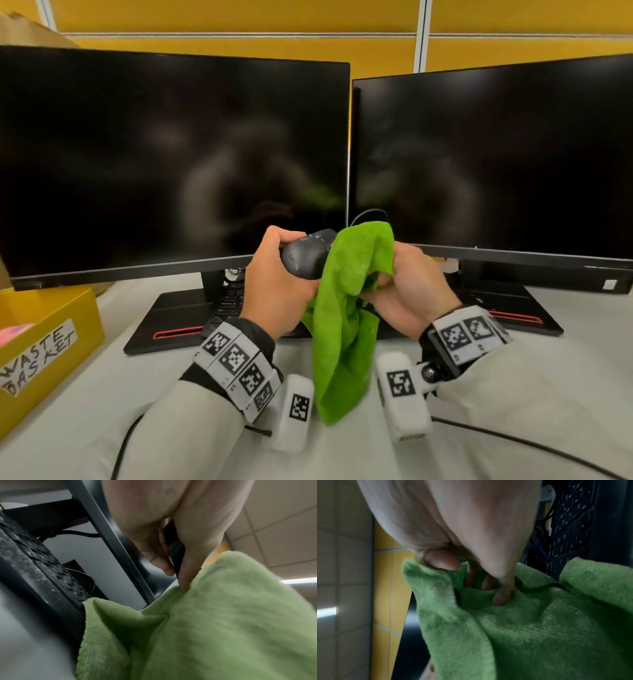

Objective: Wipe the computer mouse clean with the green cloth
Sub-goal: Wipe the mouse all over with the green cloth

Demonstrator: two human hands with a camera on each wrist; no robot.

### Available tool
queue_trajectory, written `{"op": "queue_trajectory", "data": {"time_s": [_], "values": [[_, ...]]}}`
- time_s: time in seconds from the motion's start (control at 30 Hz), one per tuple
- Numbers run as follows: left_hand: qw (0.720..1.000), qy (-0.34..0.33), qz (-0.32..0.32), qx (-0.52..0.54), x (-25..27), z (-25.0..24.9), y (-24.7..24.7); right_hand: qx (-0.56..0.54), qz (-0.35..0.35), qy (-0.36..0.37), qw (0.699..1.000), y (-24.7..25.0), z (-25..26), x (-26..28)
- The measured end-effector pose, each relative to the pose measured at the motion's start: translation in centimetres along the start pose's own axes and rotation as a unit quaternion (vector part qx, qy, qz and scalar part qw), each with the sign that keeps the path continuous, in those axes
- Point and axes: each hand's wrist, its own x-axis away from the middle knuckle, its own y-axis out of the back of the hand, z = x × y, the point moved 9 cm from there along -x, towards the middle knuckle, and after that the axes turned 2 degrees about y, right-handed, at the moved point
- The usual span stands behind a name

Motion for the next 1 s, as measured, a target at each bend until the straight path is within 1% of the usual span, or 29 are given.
{"op": "queue_trajectory", "data": {"time_s": [0.03,0.07,0.1,0.17,0.23,0.3,0.47,0.6,0.7,0.83,0.9,1.0], "values": [[1.0,-0.008,0.011,-0.001,0.1,-0.4,-0.2,0.031,-0.017,0.011,0.999,0.1,-0.1,-0.1],[1.0,-0.016,0.025,-0.004,0.1,-0.6,-0.4,0.06,-0.02,0.019,0.998,0.1,-0.3,-0.2],[0.999,-0.024,0.039,-0.006,0.1,-0.9,-0.6,0.079,-0.004,0.024,0.997,-0.2,-0.4,-0.3],[0.997,-0.036,0.07,-0.006,0.2,-1.4,-1.1,0.083,0.017,0.035,0.996,-0.7,-0.5,-0.6],[0.995,-0.048,0.087,-0.003,0.3,-1.8,-1.2,0.064,0.008,0.061,0.996,-0.6,-0.3,-0.9],[0.994,-0.054,0.091,0.003,0.1,-2.1,-1.0,0.051,0.0,0.085,0.995,-0.5,0.2,-1.2],[0.995,-0.035,0.095,0.02,-0.2,-2.1,-0.7,0.019,-0.016,0.095,0.995,0.9,0.5,-1.6],[0.996,-0.016,0.09,0.023,-0.1,-1.7,-1.0,-0.009,0.014,0.097,0.995,1.3,-0.3,-1.3],[0.995,-0.008,0.098,0.007,-0.2,-1.2,-1.0,0.033,0.039,0.099,0.994,0.8,-1.1,-1.3],[0.992,-0.011,0.125,-0.006,0.1,-1.2,-1.5,0.088,0.024,0.114,0.989,1.1,-0.6,-1.5],[0.992,-0.007,0.13,-0.002,0.2,-1.3,-1.6,0.083,0.017,0.114,0.99,1.3,-0.3,-1.5],[0.991,0.002,0.133,0.022,0.3,-1.5,-1.6,0.045,0.007,0.103,0.994,1.9,-0.2,-1.4]]}}
